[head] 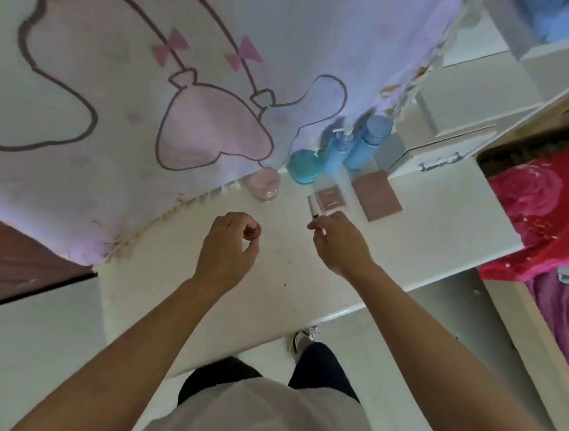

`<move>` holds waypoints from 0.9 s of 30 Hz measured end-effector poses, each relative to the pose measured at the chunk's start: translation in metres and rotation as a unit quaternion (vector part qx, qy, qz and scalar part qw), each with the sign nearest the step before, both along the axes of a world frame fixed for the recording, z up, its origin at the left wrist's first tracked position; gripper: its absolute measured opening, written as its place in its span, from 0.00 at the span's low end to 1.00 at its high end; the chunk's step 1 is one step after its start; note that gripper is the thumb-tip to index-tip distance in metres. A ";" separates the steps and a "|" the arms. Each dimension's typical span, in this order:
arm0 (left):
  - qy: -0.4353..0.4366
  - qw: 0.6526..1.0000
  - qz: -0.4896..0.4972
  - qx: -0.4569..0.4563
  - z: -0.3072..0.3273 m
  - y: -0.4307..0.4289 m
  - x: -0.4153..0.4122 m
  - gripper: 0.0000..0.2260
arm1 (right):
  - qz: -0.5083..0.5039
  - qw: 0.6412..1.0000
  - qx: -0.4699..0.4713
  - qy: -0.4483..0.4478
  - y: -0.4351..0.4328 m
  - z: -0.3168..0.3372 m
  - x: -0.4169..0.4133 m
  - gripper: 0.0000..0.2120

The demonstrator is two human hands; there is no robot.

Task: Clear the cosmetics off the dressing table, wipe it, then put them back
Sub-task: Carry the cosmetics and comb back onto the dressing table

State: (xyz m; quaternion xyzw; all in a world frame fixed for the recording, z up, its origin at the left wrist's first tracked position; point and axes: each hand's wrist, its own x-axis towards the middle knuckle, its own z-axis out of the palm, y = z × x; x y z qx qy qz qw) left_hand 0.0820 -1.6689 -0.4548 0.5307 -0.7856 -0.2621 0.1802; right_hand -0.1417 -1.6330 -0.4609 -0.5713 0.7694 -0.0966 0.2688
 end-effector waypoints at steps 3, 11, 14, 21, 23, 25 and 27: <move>-0.014 0.998 0.043 0.046 -0.023 -0.011 -0.023 0.10 | 0.046 0.998 0.043 -0.008 -0.027 -0.023 -0.016 0.14; -0.035 0.988 0.090 0.123 -0.070 -0.029 -0.081 0.09 | 0.094 0.993 0.067 -0.039 -0.054 -0.065 -0.028 0.20; -0.035 0.992 0.075 0.094 -0.078 -0.032 -0.092 0.08 | 0.109 0.992 0.054 -0.034 -0.048 -0.073 -0.028 0.24; -0.104 0.986 0.015 0.129 -0.066 -0.028 -0.083 0.15 | 0.109 0.991 0.059 -0.043 -0.030 -0.061 -0.033 0.23; -0.115 0.989 0.028 0.090 -0.047 -0.026 -0.070 0.16 | 0.103 0.993 0.013 -0.050 -0.031 -0.047 -0.033 0.21; -0.106 0.991 0.077 0.021 -0.021 -0.024 -0.052 0.18 | 0.095 0.991 -0.070 -0.058 -0.035 -0.030 -0.027 0.18; -0.103 0.983 0.141 -0.053 0.008 -0.020 -0.030 0.20 | 0.096 0.981 -0.156 -0.060 -0.044 -0.012 -0.014 0.19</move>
